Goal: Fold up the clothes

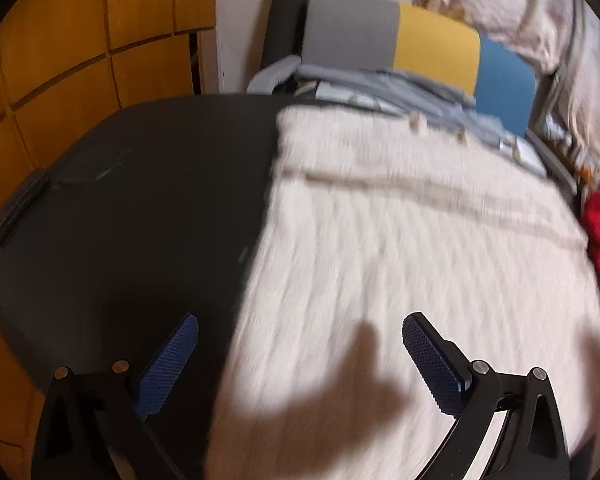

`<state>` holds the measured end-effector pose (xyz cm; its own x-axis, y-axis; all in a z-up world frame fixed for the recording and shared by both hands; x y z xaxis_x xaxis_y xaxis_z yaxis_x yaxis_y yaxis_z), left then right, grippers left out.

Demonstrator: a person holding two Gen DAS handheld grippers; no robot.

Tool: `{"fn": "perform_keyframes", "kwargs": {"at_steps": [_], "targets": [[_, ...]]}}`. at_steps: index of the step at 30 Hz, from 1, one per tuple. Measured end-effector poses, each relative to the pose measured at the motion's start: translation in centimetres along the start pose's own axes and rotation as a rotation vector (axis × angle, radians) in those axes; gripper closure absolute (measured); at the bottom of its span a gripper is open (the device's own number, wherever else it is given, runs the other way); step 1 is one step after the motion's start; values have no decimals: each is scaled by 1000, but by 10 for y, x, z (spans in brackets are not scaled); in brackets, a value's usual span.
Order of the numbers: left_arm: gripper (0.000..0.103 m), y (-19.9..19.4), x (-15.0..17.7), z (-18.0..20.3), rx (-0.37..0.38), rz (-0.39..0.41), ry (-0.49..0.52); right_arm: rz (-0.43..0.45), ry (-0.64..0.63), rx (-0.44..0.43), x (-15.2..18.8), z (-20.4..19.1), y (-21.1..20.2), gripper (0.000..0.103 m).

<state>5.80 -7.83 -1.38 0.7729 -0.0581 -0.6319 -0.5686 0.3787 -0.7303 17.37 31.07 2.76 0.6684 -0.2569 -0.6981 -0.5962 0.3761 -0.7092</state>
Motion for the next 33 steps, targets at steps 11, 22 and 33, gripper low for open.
{"fn": "perform_keyframes", "kwargs": {"at_steps": [11,22,33], "targets": [[0,-29,60,-24,64,-9,-69,-205,84,-195,78,25,-14,53],[0,-35,82,-2,125,-29,77,-101,-102,-268,98,-3,-31,52],[0,-33,84,-2,128,-18,47,-118,-80,-243,99,-7,-28,47]]}}
Point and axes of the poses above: each gripper's, at about its wrist camera, not at the fingertips, and y roughly the way its jaws point, z to its right, x to its underside, the point moved 5 cm from there along y, roughly the way its jaws point, and after that the axes turned 15 degrees about x, right-handed, at the moved point
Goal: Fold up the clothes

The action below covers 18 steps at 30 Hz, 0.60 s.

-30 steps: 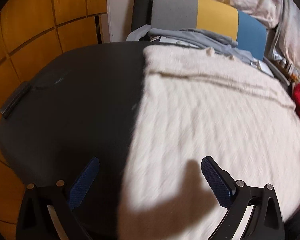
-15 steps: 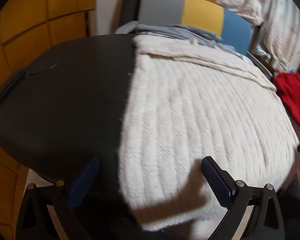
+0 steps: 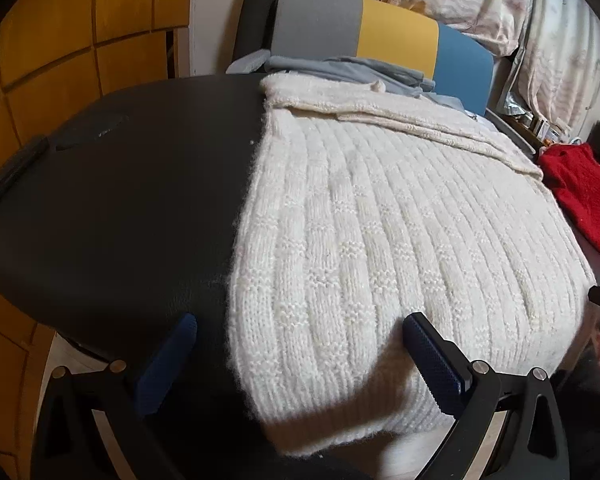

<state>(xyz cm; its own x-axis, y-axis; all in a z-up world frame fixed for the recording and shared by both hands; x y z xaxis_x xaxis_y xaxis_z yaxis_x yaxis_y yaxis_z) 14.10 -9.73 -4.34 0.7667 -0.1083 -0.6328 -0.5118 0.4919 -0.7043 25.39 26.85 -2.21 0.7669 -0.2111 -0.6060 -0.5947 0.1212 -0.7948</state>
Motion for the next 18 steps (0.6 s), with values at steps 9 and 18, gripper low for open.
{"fn": "perform_keyframes", "kwargs": {"at_steps": [9,18], "targets": [[15,-5,4,5,46,-53,-4,-4,-80,-4,5,-15,-2,61],[23,-6,11,18,100,-113,44,-42,-63,-123,7,-14,-6,58]]}}
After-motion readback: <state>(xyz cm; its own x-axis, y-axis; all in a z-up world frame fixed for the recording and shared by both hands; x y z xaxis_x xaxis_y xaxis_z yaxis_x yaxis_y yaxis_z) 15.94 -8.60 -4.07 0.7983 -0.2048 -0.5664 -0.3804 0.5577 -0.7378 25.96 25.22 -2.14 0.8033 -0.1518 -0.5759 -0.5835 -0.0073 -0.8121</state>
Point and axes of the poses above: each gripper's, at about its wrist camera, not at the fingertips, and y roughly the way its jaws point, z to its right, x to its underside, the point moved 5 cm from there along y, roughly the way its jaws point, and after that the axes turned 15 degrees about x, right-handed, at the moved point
